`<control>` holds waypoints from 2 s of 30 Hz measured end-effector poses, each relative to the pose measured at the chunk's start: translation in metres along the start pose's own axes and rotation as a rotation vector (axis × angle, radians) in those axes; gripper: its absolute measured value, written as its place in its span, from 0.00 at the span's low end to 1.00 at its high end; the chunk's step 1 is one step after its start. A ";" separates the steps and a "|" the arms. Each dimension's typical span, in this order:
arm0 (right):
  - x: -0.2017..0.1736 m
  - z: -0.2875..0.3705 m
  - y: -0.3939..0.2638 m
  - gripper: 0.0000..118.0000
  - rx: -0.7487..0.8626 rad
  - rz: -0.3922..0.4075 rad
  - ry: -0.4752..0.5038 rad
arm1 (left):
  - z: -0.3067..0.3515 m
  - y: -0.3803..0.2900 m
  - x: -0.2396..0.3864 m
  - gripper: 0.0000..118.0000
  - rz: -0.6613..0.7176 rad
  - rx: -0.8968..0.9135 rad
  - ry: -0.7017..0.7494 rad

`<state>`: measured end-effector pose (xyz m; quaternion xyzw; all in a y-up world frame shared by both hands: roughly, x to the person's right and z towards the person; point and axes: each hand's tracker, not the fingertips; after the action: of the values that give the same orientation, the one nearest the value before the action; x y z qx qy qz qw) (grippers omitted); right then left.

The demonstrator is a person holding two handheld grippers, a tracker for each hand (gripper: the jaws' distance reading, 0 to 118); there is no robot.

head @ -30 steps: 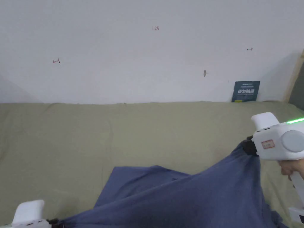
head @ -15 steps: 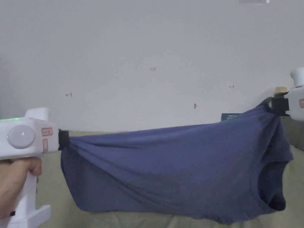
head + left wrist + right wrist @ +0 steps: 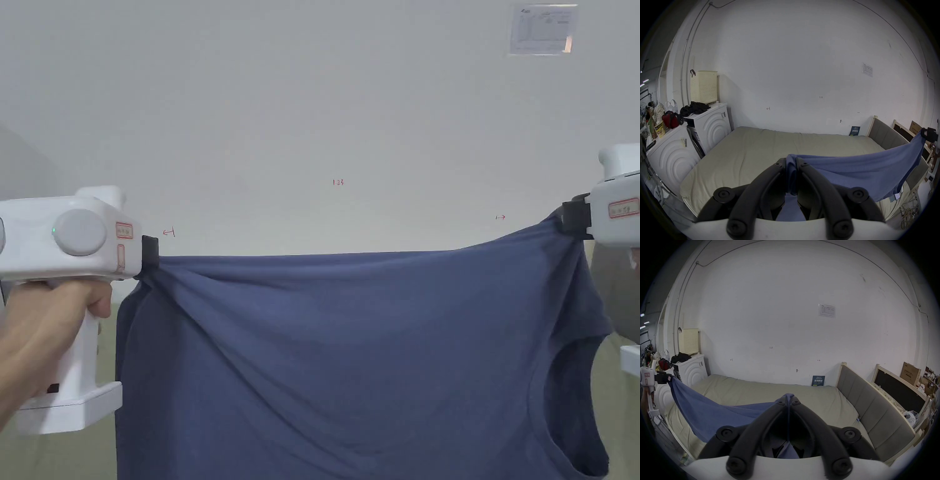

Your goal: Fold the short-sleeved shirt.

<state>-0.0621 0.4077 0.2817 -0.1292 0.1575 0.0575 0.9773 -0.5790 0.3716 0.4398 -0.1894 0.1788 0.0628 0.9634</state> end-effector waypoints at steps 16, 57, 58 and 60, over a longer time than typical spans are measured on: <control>0.003 -0.139 0.082 0.02 -0.044 0.070 -0.089 | -0.111 0.073 0.040 0.07 -0.028 0.017 0.089; -0.012 -0.278 -0.214 0.02 -0.378 0.017 0.021 | -0.338 -0.167 0.045 0.07 -0.096 -0.350 0.112; -0.008 -0.273 -0.227 0.02 -0.380 0.021 0.021 | -0.328 -0.178 0.043 0.07 -0.121 -0.367 0.113; -0.006 -0.244 -0.249 0.02 -0.410 -0.014 0.030 | -0.302 -0.199 0.036 0.07 -0.111 -0.373 0.100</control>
<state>-0.1014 0.1018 0.1186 -0.3275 0.1561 0.0797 0.9285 -0.6045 0.0730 0.2337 -0.3773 0.2008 0.0320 0.9035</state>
